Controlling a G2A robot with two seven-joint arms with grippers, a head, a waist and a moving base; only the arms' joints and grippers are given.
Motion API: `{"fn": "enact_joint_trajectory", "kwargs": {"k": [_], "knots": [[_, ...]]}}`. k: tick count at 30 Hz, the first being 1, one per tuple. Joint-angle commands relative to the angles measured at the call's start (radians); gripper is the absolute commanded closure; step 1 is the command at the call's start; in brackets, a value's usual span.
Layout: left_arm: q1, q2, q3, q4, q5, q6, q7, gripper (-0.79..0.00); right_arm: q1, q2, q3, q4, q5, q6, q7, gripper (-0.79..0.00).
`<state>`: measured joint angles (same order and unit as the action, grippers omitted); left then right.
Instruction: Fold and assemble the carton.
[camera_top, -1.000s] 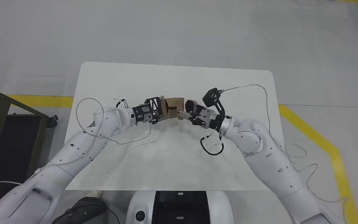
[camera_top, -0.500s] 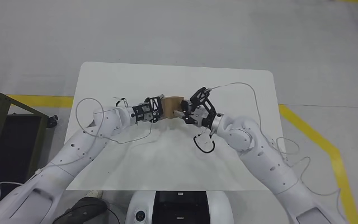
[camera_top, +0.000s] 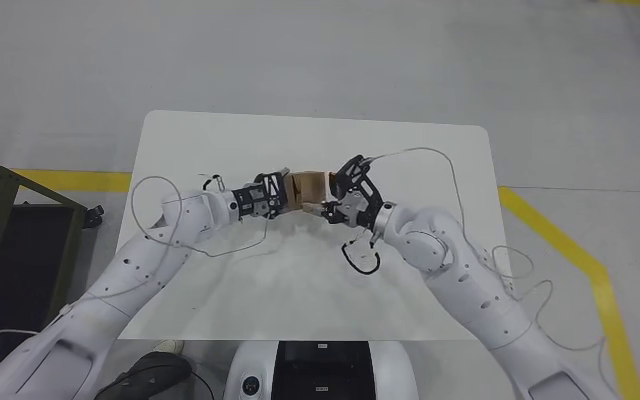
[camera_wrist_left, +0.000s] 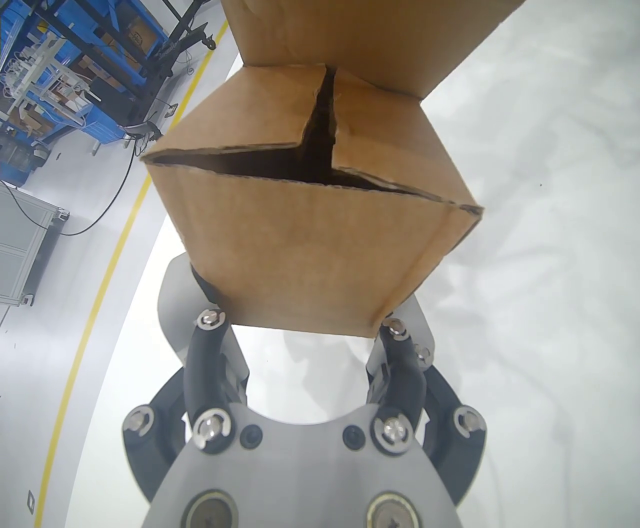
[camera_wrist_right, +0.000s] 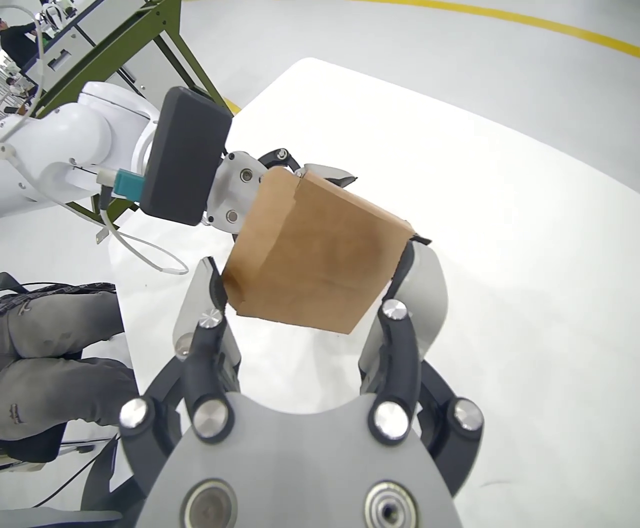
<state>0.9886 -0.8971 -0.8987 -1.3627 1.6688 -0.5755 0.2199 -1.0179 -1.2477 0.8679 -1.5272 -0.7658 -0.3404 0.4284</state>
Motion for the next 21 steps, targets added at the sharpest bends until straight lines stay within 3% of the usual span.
{"fn": "enact_joint_trajectory", "kwargs": {"k": [1,4,7,19,21], "knots": [[0.004,0.001,-0.009,-0.001,0.002,-0.005,0.009,-0.185,0.002,-0.003,-0.008,0.001,-0.008,0.01,0.003,-0.529],[0.009,0.001,-0.018,-0.015,0.002,-0.008,0.013,-0.182,0.004,-0.008,-0.019,0.011,-0.016,0.019,0.002,-0.406],[0.008,-0.004,-0.02,-0.033,-0.016,-0.011,-0.018,-0.179,0.011,-0.018,-0.046,0.017,-0.035,0.042,-0.006,-0.36],[0.012,-0.006,-0.044,-0.043,-0.018,-0.029,-0.026,-0.182,0.018,-0.028,-0.049,0.01,-0.078,0.068,-0.021,-0.382],[0.014,-0.006,-0.047,-0.04,-0.02,-0.034,-0.028,-0.179,0.012,-0.025,-0.04,-0.002,-0.1,0.075,-0.021,-0.477]]}}
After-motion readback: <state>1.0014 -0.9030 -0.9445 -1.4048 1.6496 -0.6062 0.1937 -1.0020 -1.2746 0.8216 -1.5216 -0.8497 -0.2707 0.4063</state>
